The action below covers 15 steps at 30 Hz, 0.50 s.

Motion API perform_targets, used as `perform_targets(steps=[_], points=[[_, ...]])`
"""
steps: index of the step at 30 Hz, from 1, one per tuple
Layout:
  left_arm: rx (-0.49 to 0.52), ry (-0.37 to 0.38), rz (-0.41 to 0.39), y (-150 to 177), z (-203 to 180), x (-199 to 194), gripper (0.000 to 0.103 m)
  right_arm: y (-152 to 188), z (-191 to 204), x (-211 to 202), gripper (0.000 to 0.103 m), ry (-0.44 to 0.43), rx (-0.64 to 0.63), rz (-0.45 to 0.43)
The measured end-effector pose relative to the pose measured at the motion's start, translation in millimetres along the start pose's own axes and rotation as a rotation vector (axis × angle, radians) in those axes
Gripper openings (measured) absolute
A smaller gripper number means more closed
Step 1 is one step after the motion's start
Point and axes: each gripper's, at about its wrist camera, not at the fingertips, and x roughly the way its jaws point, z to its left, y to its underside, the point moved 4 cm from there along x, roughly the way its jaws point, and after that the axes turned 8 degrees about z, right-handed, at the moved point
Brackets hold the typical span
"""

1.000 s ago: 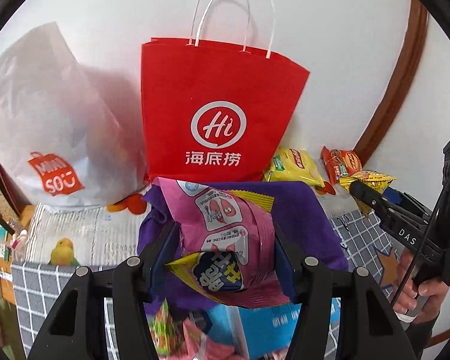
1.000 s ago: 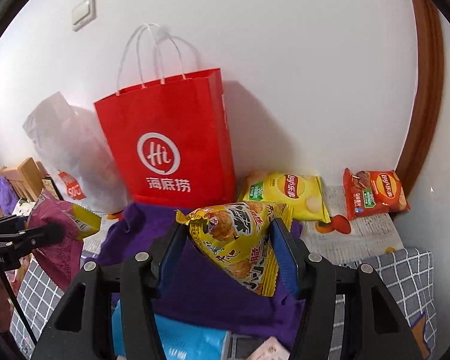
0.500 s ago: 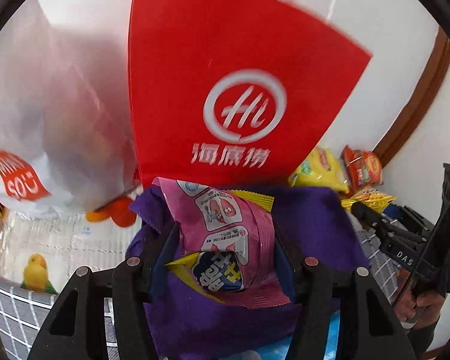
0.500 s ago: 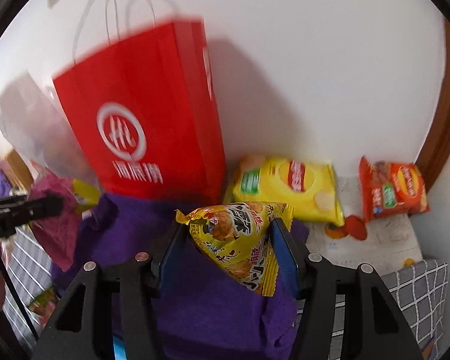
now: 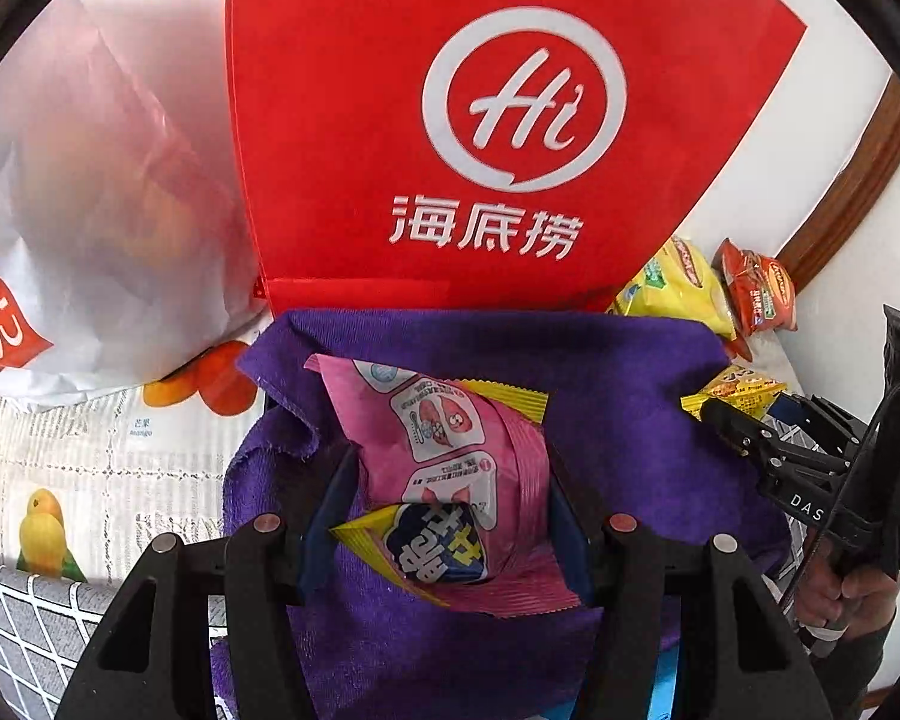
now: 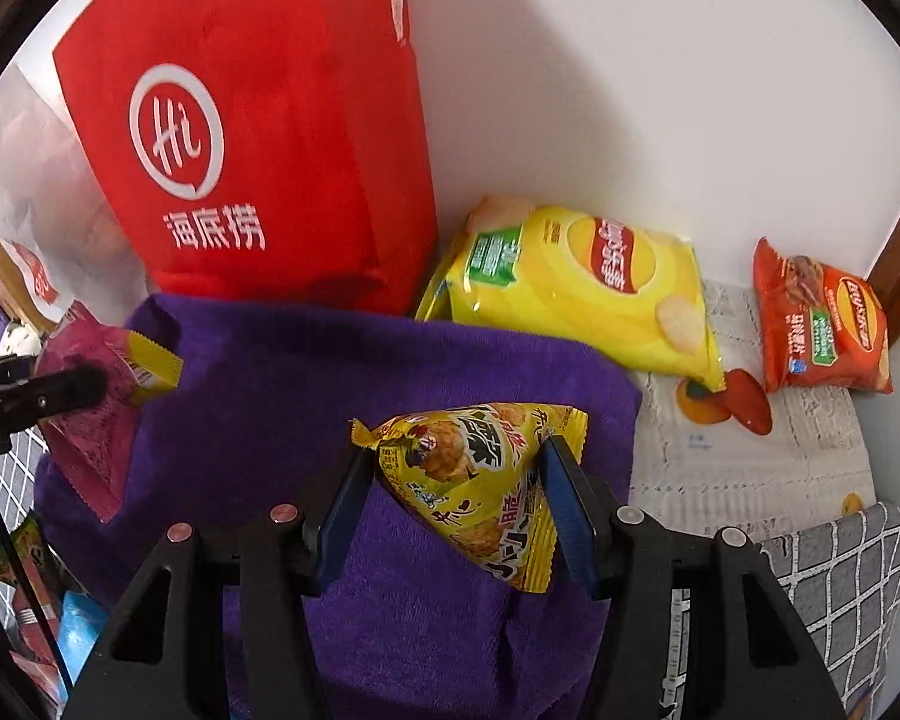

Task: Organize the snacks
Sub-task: 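Lift and carry both held bags up onto the purple towel by the red bag, then release the yellow bag onto the purple towel with the right tool while the left tool releases the pink bag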

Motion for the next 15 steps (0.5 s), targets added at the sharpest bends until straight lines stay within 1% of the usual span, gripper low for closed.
perform_targets(steps=[2, 6, 10, 15], points=[[-0.002, 0.003, 0.002, 0.6, 0.4, 1.6, 0.057, 0.7, -0.5, 3.3, 0.057, 0.013, -0.003, 0.006], [0.004, 0.001, 0.007, 0.6, -3.5, 5.6, 0.057, 2.1, 0.5, 7.8, 0.057, 0.011, -0.009, 0.017], [0.007, 0.001, 0.016, 0.9, -4.3, 9.6, 0.057, 2.9, -1.5, 15.1, 0.057, 0.035, -0.01, 0.04], [0.008, 0.01, 0.022, 1.9, -4.8, 11.9, 0.057, 3.6, 0.1, 16.3, 0.057, 0.045, -0.021, 0.045]])
